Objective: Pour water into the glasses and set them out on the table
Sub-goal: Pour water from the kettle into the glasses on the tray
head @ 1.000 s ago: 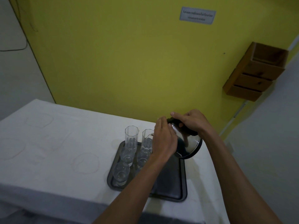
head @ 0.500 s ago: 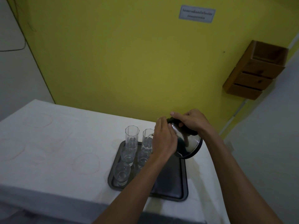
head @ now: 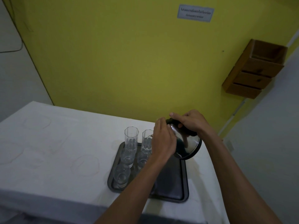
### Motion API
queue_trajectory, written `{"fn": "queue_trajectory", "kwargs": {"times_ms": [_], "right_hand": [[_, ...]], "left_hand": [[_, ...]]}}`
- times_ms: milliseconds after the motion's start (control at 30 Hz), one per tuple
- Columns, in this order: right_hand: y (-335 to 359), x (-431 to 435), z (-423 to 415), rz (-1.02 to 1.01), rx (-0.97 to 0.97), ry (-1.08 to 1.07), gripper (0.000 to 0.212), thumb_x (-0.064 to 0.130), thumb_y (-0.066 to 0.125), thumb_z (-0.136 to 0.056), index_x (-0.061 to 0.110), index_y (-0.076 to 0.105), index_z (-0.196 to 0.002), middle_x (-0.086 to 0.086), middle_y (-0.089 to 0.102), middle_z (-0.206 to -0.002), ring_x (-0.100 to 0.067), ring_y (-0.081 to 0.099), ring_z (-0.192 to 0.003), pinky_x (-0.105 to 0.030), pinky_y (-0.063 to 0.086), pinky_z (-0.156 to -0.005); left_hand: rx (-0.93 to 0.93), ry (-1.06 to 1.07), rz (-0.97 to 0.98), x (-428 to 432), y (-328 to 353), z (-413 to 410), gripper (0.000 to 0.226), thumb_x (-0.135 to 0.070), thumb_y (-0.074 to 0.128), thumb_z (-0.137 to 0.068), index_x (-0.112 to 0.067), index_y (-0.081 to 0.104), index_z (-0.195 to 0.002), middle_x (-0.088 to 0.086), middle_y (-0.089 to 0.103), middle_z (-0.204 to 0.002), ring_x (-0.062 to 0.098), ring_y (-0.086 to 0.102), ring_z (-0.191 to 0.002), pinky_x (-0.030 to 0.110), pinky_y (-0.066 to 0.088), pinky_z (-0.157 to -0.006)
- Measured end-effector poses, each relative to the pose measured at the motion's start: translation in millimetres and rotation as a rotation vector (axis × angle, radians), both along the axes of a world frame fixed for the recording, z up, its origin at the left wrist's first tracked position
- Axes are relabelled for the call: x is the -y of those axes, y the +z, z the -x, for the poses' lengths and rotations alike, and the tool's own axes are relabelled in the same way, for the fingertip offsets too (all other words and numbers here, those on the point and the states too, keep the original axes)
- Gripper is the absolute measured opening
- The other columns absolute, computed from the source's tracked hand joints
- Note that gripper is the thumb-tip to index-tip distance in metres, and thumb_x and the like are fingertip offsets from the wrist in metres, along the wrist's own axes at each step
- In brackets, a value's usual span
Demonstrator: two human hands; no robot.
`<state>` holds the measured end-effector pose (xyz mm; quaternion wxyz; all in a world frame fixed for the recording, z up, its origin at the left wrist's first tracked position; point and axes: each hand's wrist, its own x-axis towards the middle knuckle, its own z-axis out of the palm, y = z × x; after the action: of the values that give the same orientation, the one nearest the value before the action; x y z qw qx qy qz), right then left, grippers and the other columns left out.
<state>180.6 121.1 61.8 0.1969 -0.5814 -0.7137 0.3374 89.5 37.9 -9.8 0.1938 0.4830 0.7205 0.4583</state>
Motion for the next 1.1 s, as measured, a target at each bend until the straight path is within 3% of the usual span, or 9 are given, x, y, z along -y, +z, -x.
{"fn": "queue_trajectory", "kwargs": {"times_ms": [200, 333, 467, 600, 700, 767, 833, 967, 1100], "right_hand": [[-1.2, 2.8, -0.7, 0.020, -0.029, -0.016, 0.061, 0.067, 0.072, -0.077, 0.009, 0.071, -0.058, 0.007, 0.051, -0.036, -0.018, 0.050, -0.045, -0.028, 0.037, -0.053], [-13.0, 8.0, -13.7, 0.040, -0.122, -0.058, 0.065, 0.068, 0.070, -0.079, 0.006, 0.073, -0.060, -0.004, 0.062, -0.051, -0.023, 0.055, -0.055, -0.033, 0.042, -0.060], [-31.2, 25.3, -34.9, 0.072, -0.238, -0.196, 0.068, 0.072, 0.060, -0.084, 0.008, 0.067, -0.061, 0.003, 0.052, -0.043, -0.020, 0.048, -0.051, -0.030, 0.035, -0.058], [-57.8, 41.7, -56.3, 0.110, -0.354, -0.324, 0.060, 0.069, 0.055, -0.090, 0.015, 0.073, -0.070, 0.003, 0.070, -0.069, -0.018, 0.063, -0.070, -0.033, 0.047, -0.070], [-84.0, 55.1, -64.8, 0.154, -0.420, -0.358, 0.049, 0.059, 0.049, -0.098, 0.020, 0.074, -0.085, 0.009, 0.070, -0.073, -0.011, 0.065, -0.075, -0.032, 0.051, -0.071], [-101.0, 64.7, -62.2, 0.186, -0.447, -0.349, 0.046, 0.047, 0.046, -0.104, 0.016, 0.064, -0.074, 0.008, 0.054, -0.056, -0.013, 0.050, -0.057, -0.028, 0.036, -0.056], [-118.2, 73.8, -55.8, 0.224, -0.500, -0.352, 0.040, 0.034, 0.044, -0.107, 0.014, 0.053, -0.073, 0.005, 0.045, -0.053, -0.014, 0.038, -0.053, -0.027, 0.027, -0.051], [-150.4, 90.1, -44.4, 0.257, -0.591, -0.363, 0.042, 0.023, 0.041, -0.108, 0.016, 0.049, -0.068, 0.002, 0.046, -0.057, -0.013, 0.037, -0.054, -0.024, 0.031, -0.051], [-171.1, 107.7, -32.9, 0.284, -0.631, -0.396, 0.036, 0.020, 0.042, -0.108, 0.015, 0.058, -0.075, 0.000, 0.059, -0.068, -0.015, 0.052, -0.066, -0.031, 0.045, -0.066]], "left_hand": [[-0.005, -0.011, -0.002, 3.0, 4.3, -0.9, 0.047, -0.027, 0.026, -0.104, -0.011, 0.024, -0.148, 0.003, 0.027, -0.156, 0.017, 0.024, -0.143, 0.028, 0.023, -0.110], [-0.059, -0.047, -0.053, 3.2, 1.6, -5.3, 0.042, -0.027, 0.026, -0.104, -0.011, 0.031, -0.142, 0.002, 0.033, -0.149, 0.018, 0.030, -0.137, 0.023, 0.026, -0.102], [-0.166, -0.150, -0.050, -2.4, -5.4, -12.5, 0.050, -0.028, 0.022, -0.104, -0.007, 0.024, -0.150, 0.006, 0.019, -0.160, 0.017, 0.008, -0.149, 0.031, 0.009, -0.120], [-0.273, -0.256, -0.030, -8.1, -16.7, -22.2, 0.050, -0.027, 0.024, -0.103, -0.010, 0.026, -0.150, 0.009, 0.012, -0.162, 0.021, 0.000, -0.150, 0.035, 0.002, -0.121], [-0.328, -0.336, 0.011, -11.3, -28.4, -27.0, 0.049, -0.026, 0.025, -0.104, -0.010, 0.026, -0.150, 0.011, 0.012, -0.162, 0.022, 0.001, -0.150, 0.036, 0.003, -0.122], [-0.361, -0.379, 0.065, -13.5, -37.2, -24.5, 0.049, -0.026, 0.025, -0.104, -0.009, 0.026, -0.150, 0.011, 0.015, -0.161, 0.023, 0.004, -0.150, 0.037, 0.006, -0.122], [-0.402, -0.420, 0.101, -15.1, -46.5, -19.6, 0.048, -0.025, 0.025, -0.104, -0.008, 0.027, -0.149, 0.012, 0.018, -0.160, 0.024, 0.009, -0.150, 0.036, 0.007, -0.122], [-0.464, -0.521, 0.140, -16.2, -65.3, -6.3, 0.048, -0.023, 0.027, -0.104, -0.004, 0.028, -0.148, 0.013, 0.023, -0.158, 0.026, 0.014, -0.149, 0.037, 0.012, -0.122], [-0.511, -0.606, 0.117, -12.5, -84.2, 9.5, 0.049, -0.022, 0.028, -0.104, -0.003, 0.026, -0.149, 0.012, 0.022, -0.159, 0.025, 0.015, -0.149, 0.032, 0.011, -0.121]]}}
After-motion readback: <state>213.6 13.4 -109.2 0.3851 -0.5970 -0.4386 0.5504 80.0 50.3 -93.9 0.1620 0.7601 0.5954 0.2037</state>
